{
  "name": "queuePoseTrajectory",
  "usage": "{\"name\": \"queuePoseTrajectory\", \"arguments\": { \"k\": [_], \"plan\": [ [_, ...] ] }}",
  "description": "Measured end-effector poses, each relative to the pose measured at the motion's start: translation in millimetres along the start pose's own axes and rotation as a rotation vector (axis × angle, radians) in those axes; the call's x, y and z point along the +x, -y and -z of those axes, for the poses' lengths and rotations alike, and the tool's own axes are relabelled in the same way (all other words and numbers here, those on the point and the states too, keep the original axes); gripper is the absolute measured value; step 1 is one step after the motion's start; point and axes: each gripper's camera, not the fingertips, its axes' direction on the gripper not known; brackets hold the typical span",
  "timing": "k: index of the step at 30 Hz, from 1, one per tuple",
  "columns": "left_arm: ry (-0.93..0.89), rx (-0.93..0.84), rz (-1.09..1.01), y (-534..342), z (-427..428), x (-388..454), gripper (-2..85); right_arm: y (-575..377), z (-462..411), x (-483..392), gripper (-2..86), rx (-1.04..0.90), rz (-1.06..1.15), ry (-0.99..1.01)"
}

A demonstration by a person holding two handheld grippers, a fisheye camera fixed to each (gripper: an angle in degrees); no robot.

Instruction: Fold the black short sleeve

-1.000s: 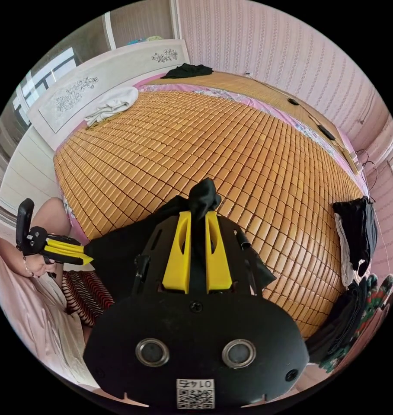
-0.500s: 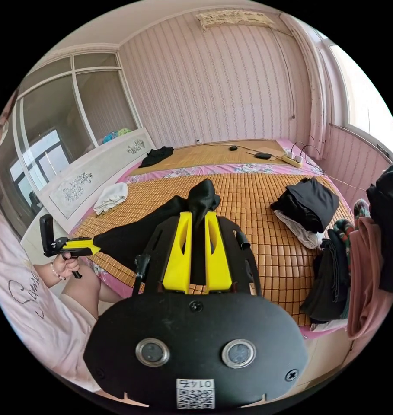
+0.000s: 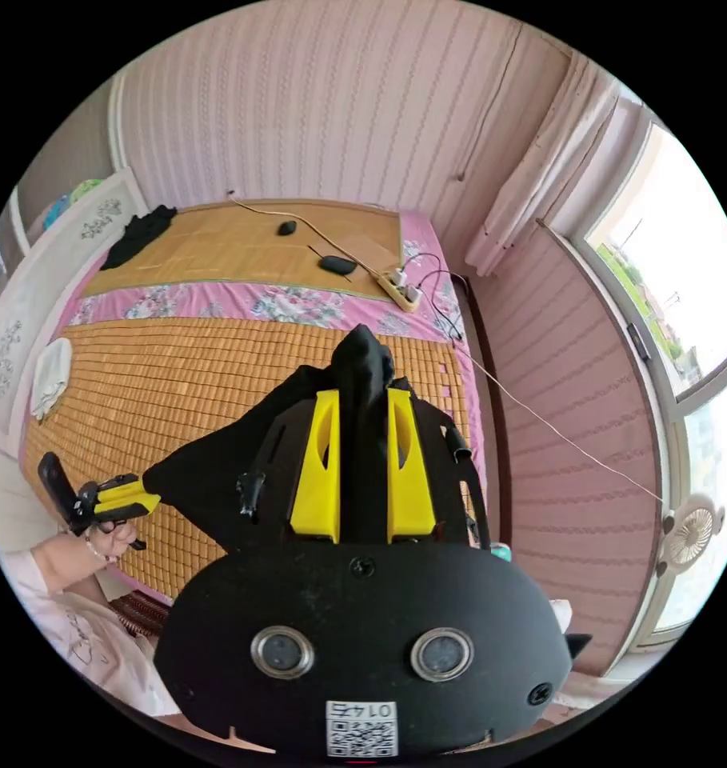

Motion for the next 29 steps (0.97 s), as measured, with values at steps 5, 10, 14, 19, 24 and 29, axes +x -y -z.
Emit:
{"name": "queuePoseTrajectory", "arguments": {
  "k": [5,10,14,19,24,29],
  "plan": [
    [0.096,-0.184,0.097,-9.9,-27.5,-67.5,4.1,6.3,-56.5,-9.7,11.6,0.003,-0.079,0.110],
    [0.130,-0.199,0.000,-73.0,62.7,-87.4,3.4,-56.7,-68.6,-89.9,11.7,0.066,0.102,0.187],
    [0.291,-0.189,0.099,-154.4,185.3,-109.2,1.9,-116.9,-59.9,-167.2,11.8,0.152,0.200,0.336],
    [0.569,-0.147,0.307,-242.2,335.0,-135.3,0.8,-146.2,-39.5,-312.2,12.3,0.145,0.469,0.488],
    [0.798,-0.025,0.470,-300.4,469.0,-160.7,0.7,-116.3,-3.0,-447.4,12.6,0.145,0.704,0.622],
    [0.996,0.117,0.586,-335.5,590.3,-202.0,0.2,-68.3,40.4,-588.3,12.8,0.164,0.921,0.656]
  ]
}}
